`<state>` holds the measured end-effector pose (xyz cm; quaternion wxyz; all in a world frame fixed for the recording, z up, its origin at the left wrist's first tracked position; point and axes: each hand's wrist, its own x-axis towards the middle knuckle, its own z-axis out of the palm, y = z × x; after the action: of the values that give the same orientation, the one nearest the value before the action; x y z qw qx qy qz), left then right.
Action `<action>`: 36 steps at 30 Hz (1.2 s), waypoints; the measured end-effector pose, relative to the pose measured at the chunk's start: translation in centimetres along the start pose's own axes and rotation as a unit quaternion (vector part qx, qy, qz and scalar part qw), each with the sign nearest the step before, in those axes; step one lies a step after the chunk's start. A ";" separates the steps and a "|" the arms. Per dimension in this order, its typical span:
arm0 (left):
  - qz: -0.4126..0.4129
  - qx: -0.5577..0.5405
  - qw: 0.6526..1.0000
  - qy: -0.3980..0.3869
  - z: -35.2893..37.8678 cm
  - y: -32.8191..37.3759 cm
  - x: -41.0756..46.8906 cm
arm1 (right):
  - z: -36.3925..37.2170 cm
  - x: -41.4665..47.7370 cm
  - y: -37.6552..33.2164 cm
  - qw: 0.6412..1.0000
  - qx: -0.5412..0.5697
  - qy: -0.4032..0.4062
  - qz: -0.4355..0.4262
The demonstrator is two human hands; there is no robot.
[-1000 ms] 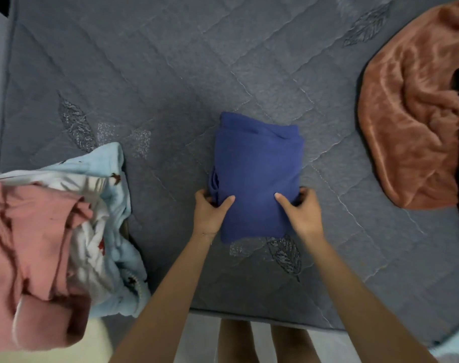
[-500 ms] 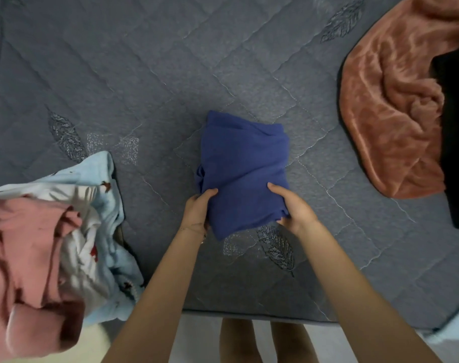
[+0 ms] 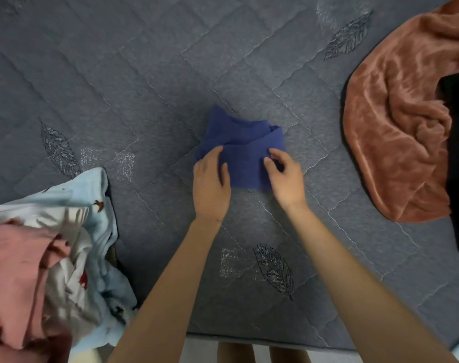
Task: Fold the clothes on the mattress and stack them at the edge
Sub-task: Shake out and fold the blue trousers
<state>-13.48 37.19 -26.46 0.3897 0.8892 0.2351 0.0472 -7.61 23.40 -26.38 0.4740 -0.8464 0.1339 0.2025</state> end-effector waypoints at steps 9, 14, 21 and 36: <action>0.021 0.293 0.940 -0.176 2.1 -3.7 1.1 | 0.6 1.3 2.4 0.957 -0.262 -0.126 -0.028; -0.242 0.050 0.964 -0.097 1.0 -4.4 1.1 | 0.6 1.2 1.6 0.998 -0.036 -0.025 0.052; -0.193 -0.161 0.955 -0.160 -0.5 -4.0 1.5 | -0.4 1.8 1.2 0.958 0.200 -0.040 0.202; -0.339 -0.491 0.755 -0.273 -9.7 -0.3 -8.3 | -7.3 -9.0 -1.8 0.920 0.274 -0.219 0.175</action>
<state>-23.53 40.09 -19.10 0.8110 0.4127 0.3490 -0.2238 -13.18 18.37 -17.34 0.6621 -0.5809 0.2226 0.4179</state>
